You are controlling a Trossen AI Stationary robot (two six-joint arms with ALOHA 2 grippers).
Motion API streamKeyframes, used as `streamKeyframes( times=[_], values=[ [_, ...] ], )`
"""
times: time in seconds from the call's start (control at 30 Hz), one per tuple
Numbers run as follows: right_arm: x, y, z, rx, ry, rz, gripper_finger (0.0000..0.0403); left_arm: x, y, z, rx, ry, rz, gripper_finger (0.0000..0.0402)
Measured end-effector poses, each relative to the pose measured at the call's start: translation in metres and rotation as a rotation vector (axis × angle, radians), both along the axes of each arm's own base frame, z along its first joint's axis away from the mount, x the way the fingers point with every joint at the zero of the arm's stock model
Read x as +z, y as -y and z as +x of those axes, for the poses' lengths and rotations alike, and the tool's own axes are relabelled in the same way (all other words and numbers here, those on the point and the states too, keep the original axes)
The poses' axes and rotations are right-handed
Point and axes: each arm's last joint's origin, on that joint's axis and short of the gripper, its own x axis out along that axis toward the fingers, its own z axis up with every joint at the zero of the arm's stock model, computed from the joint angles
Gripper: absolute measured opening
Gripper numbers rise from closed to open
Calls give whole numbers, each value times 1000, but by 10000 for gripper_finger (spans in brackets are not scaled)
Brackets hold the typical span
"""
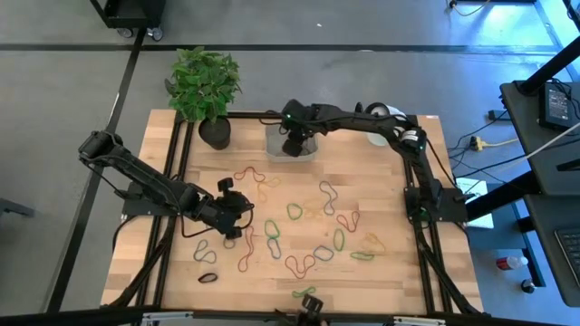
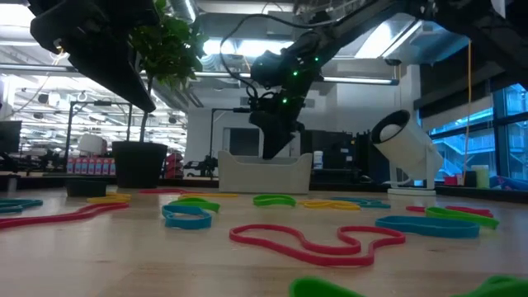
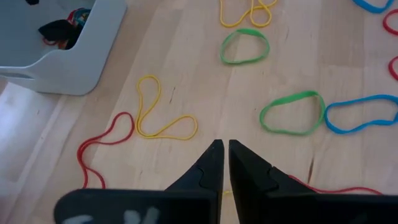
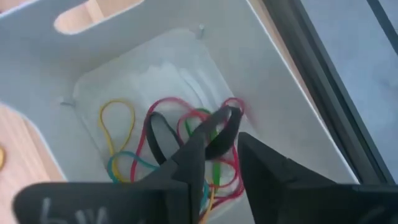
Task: Pick and place rubber bands into bin
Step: Put the blue rubber band into the gray bin
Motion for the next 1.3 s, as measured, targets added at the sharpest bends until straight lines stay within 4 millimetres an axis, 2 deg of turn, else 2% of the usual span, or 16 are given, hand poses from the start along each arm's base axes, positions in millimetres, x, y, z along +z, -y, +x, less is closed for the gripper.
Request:
streamKeyframes(
  times=[0.17,0.3,0.43,0.57,0.77,0.9,1.1,1.3],
  values=[
    [17,-7,-14,-3,-56,40,117,-1,-1,-1,-14,-23,21,38],
    [44,-25,-25,-10,-28,51,95,-2,-3,-2,2,-40,18,62],
    [64,-62,-38,64,18,26,50,-4,-4,-5,30,-59,2,93],
    [72,-107,-63,134,84,-15,7,-6,-4,-8,-3,-115,10,112],
    [44,-178,-123,164,269,25,11,-8,-3,-11,-15,-165,-75,115],
    [17,-208,-161,151,420,39,4,-11,-5,-18,43,-240,-130,116],
    [-14,-229,-195,178,583,109,8,-17,-11,-36,216,-409,-175,116],
    [-15,-231,-201,164,613,145,9,-22,-9,-38,367,-434,-265,116]
  ],
)
